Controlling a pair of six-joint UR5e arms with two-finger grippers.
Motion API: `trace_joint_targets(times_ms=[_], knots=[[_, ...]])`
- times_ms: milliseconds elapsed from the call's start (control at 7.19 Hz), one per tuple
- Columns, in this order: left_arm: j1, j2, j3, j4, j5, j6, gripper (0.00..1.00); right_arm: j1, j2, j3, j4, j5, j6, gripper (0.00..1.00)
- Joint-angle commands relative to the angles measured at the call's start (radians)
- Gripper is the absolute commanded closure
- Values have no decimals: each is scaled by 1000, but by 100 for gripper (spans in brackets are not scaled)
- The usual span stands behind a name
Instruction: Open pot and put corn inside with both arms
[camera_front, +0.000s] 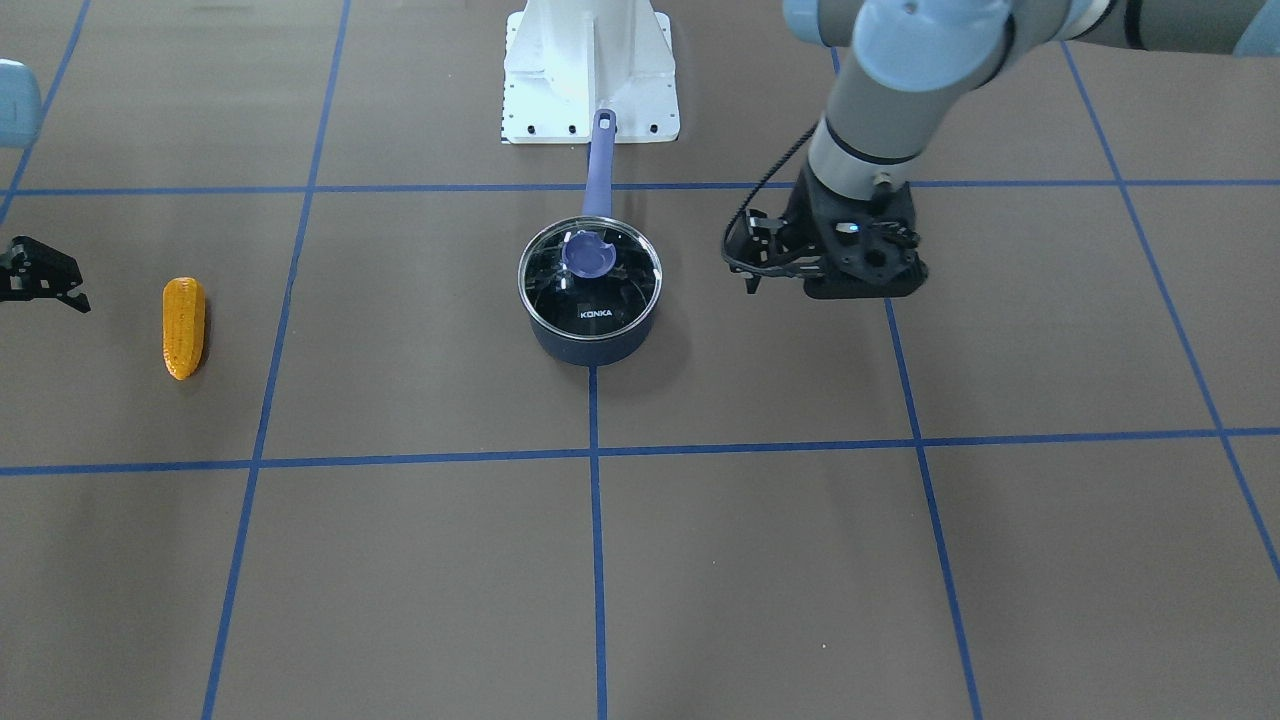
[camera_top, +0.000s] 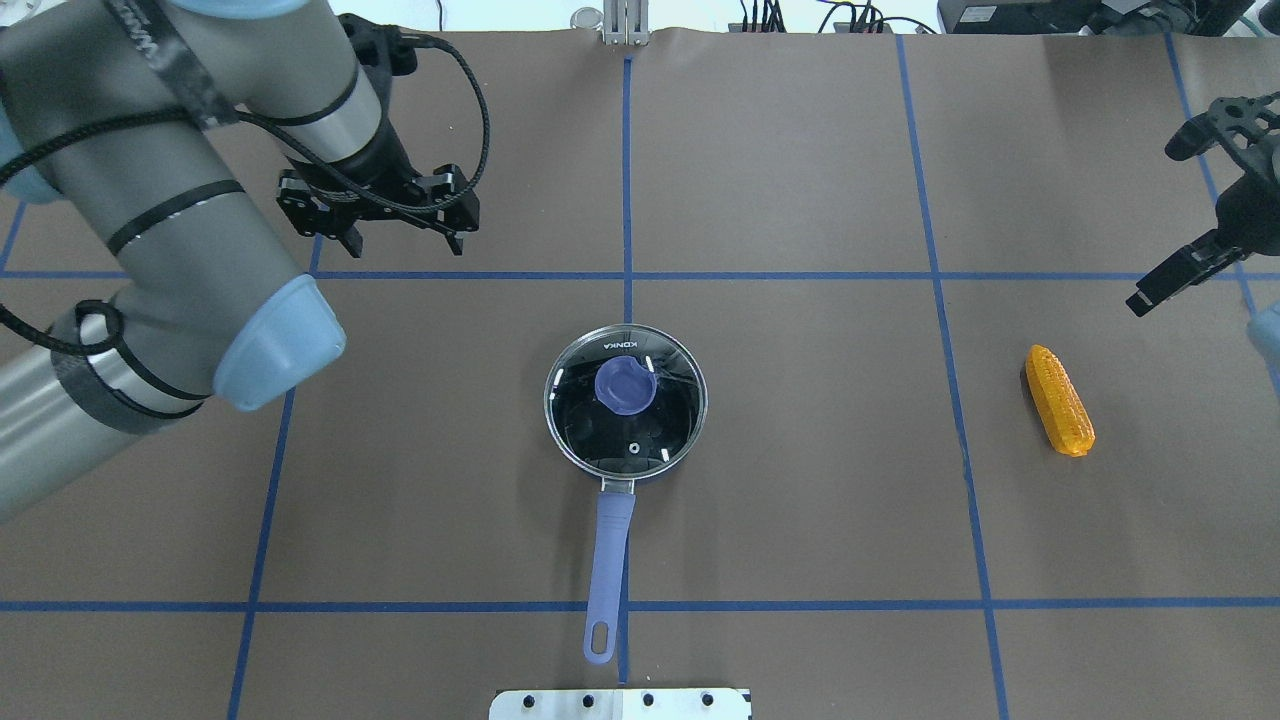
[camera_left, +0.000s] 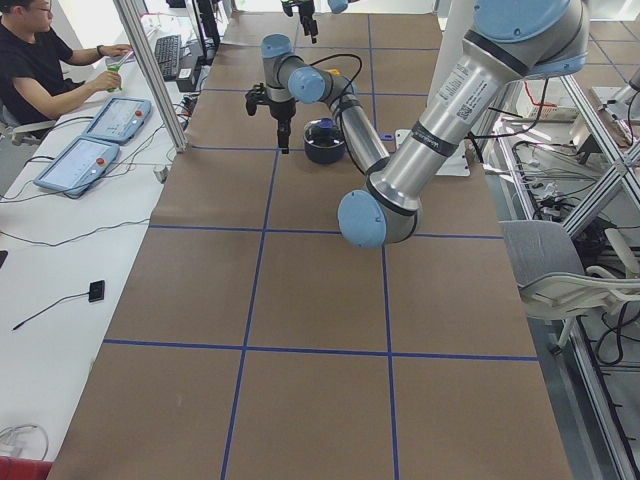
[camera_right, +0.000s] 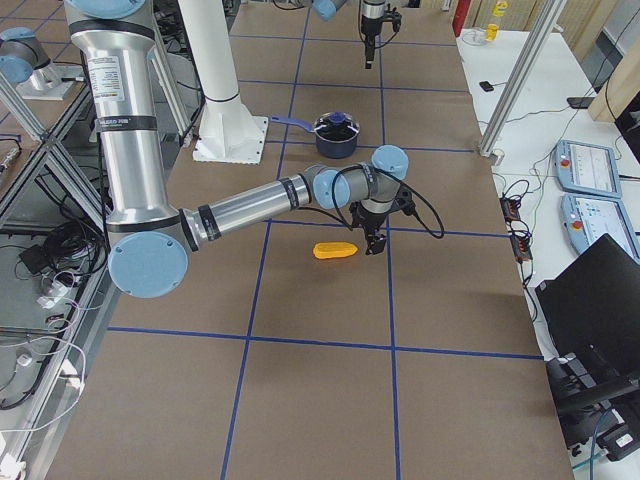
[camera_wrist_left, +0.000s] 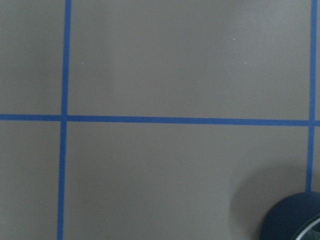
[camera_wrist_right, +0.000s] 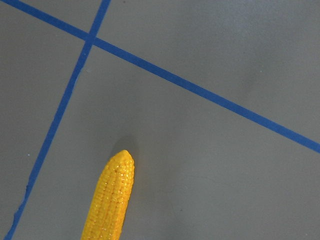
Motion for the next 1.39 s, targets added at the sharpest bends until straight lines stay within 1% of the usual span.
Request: trace_joint_targets(times_ms=[0,139,278,557,974,1252], knots=[[90,-104,72,-3,39,-38,0,-20,5,23,21,-29,64,0],[129,-118,83,-23,48,-58,0,-40,31,21,52,-30,218,0],[150,-127,112,-72,63,-79,0,-86,21,23,122,-71,299,0],[185,-188,221,-124,67,-82,0,-117,-62,14,253,-79,301,0],[228,-195,240,-132,67,-84,0,-183,-71,-12,255,-85,301,0],[252,-195,258,-147,65,-87,0,-189,-73,-23,255,-88,301,0]])
